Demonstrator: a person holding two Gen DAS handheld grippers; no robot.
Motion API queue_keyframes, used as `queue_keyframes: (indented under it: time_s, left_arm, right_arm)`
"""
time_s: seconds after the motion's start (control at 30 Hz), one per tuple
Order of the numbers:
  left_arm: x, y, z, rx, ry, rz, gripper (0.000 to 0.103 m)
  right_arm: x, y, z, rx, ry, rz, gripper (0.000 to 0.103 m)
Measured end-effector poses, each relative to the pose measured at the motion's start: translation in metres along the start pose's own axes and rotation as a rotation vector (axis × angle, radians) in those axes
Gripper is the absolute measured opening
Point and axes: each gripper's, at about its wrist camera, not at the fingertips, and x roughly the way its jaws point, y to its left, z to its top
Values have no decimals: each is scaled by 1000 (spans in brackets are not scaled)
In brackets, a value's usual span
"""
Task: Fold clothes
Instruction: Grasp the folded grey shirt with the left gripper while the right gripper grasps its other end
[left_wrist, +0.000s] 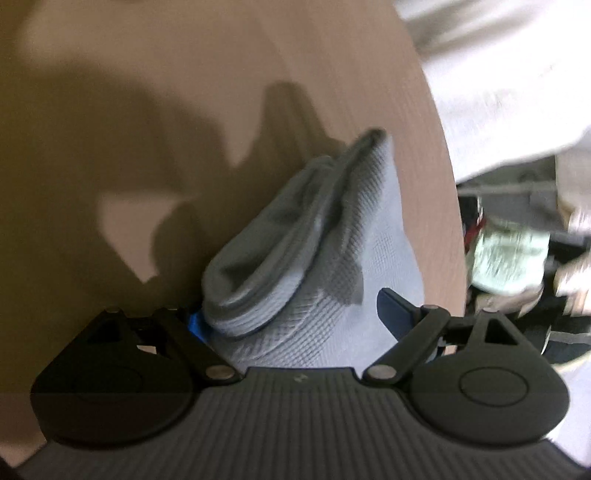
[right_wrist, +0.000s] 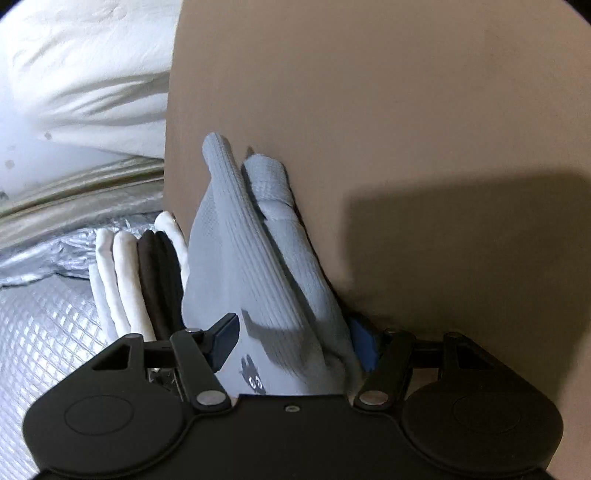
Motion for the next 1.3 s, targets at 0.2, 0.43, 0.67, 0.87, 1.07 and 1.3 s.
queue_keyframes:
  time_s: [0.2, 0.43, 0.67, 0.87, 1.07, 1.3]
  left_arm:
    - [7, -34, 6, 212, -20, 80, 45]
    - [-3, -77, -6, 430, -82, 122, 38]
    - [-20, -85, -7, 510, -85, 107, 39]
    - [24, -72, 11, 433, -8, 160, 66]
    - [40, -73, 35, 505, -57, 105, 65]
    - [35, -81, 31, 581, -39, 50, 34]
  right_arm:
    - [20, 28, 9, -212, -9, -34, 72]
    - [40, 77, 3, -663, -37, -186, 37]
    - [18, 129, -21, -993, -114, -216, 34]
    - [26, 109, 7, -911, -51, -285, 41]
    - [32, 75, 47, -695, -19, -180, 58]
    - [46, 95, 46, -896, -50, -175, 38]
